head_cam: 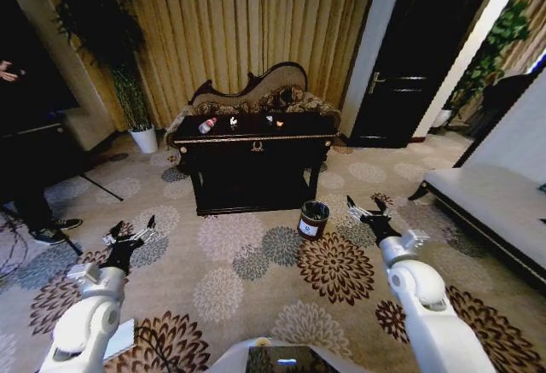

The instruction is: Move to the front of the table and place the trash on the table into the trash bin.

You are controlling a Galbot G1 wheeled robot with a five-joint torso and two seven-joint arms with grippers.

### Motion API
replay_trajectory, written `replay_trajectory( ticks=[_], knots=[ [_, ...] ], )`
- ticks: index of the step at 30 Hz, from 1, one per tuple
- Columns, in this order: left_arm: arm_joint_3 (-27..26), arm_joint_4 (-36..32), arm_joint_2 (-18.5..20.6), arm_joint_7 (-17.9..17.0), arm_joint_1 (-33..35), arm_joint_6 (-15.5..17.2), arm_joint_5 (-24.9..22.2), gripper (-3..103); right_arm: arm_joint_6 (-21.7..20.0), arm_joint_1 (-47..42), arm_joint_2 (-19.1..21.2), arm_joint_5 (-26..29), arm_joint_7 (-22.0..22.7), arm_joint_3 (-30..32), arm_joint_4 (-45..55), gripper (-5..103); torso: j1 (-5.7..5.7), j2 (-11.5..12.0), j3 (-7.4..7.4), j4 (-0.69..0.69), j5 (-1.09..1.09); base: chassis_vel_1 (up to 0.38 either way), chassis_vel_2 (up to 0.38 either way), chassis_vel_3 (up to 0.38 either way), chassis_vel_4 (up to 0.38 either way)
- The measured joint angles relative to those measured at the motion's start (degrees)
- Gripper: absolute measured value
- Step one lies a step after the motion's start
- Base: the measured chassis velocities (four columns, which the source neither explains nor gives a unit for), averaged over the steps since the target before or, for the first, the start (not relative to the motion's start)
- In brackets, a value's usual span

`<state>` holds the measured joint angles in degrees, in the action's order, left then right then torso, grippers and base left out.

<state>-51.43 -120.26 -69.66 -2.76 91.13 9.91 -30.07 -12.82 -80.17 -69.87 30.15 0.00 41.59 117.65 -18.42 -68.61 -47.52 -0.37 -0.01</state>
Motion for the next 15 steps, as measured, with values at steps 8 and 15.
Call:
replay_trajectory(
  ticks=[8,15],
  knots=[
    [2.3,-1.1,-1.9,-1.3,-0.9,2.2,2.6,100,-0.9,-0.2,-3.7,-1.7,0.0,-2.9,0.7,100,0.0,0.0,0.0,-0.01,0.0,0.0,0.0,0.0,0.0],
    [1.0,-0.6,-1.6,-1.2,-0.7,2.2,2.5,100,-1.7,-0.8,-4.3,-3.1,0.0,-3.1,0.5,100,0.0,0.0,0.0,0.0,0.0,0.0,0.0,0.0,0.0]
  ],
)
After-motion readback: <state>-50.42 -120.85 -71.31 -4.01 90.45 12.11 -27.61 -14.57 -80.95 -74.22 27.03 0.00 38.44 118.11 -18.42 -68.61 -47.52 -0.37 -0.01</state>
